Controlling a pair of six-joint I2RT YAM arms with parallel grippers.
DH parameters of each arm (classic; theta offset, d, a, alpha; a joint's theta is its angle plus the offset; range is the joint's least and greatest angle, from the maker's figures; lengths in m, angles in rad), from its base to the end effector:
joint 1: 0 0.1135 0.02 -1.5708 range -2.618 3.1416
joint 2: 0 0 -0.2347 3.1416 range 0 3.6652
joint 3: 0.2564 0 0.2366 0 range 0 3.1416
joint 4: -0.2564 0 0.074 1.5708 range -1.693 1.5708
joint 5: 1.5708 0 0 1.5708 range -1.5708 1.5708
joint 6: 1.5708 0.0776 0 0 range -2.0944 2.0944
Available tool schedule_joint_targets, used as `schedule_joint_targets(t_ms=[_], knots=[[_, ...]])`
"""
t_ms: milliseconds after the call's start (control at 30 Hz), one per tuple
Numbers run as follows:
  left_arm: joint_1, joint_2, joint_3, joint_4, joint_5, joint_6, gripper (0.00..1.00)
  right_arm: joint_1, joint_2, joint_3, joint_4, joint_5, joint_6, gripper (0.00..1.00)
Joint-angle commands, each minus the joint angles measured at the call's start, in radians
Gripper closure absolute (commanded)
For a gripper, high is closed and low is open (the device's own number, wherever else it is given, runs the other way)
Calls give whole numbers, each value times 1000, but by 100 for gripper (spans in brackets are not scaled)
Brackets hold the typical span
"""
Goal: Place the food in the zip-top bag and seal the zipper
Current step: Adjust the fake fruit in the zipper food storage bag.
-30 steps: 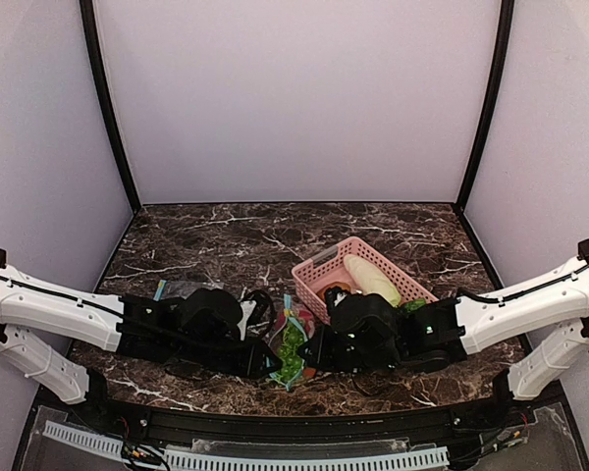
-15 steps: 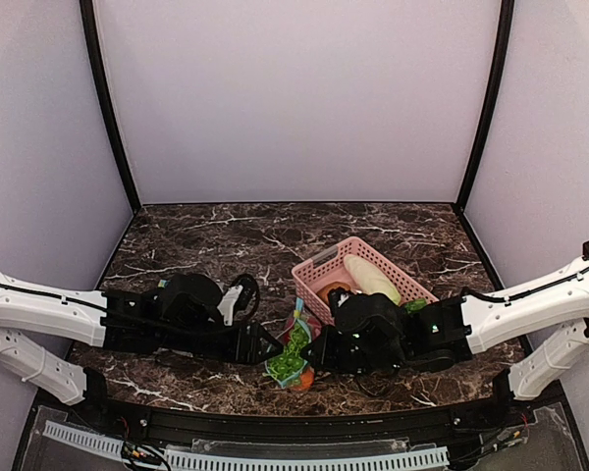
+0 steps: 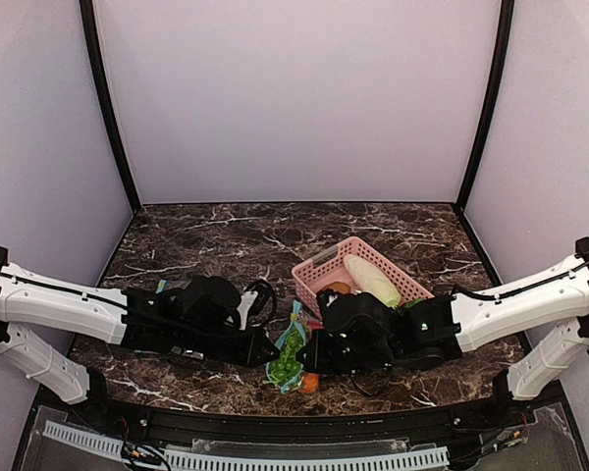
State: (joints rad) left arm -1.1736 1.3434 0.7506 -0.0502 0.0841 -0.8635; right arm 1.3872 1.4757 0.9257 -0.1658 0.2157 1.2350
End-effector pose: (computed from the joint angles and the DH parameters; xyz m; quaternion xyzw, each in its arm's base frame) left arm 0.1145 -0.2898 0.1733 0.1566 0.8799 -0.4003 0.2025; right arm 0.0779 0.3285 0.1804 -0.0243 0.9055 0.3732 0.2005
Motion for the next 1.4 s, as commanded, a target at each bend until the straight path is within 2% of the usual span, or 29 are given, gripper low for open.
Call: schedule_joint_targets(t_ms=[0, 533, 700, 867, 933, 1067, 1167, 1267, 1367], knots=[[0, 21, 18, 70, 63, 11, 99, 2, 24, 50, 63, -49, -97, 100], [0, 89, -42, 372, 183, -90, 99, -46, 87, 30, 156, -177, -155, 100], [0, 83, -34, 373, 179, -84, 99, -49, 74, 12, 161, -182, -160, 100], [5, 25, -52, 280, 150, -38, 99, -49, -30, -11, 108, -140, -190, 100], [13, -8, -83, 266, 172, -10, 99, -48, -99, -27, 67, -110, -202, 91], [28, -40, -76, 198, 244, 94, 99, -59, -236, -59, -4, -72, -252, 61], [35, -39, -62, 192, 330, 184, 99, -82, -312, -75, -36, -65, -309, 44], [39, -27, -39, 188, 439, 249, 99, -148, -334, -98, -36, -120, -367, 40], [44, -17, -16, 141, 477, 312, 99, -188, -313, -88, -35, -154, -449, 40]])
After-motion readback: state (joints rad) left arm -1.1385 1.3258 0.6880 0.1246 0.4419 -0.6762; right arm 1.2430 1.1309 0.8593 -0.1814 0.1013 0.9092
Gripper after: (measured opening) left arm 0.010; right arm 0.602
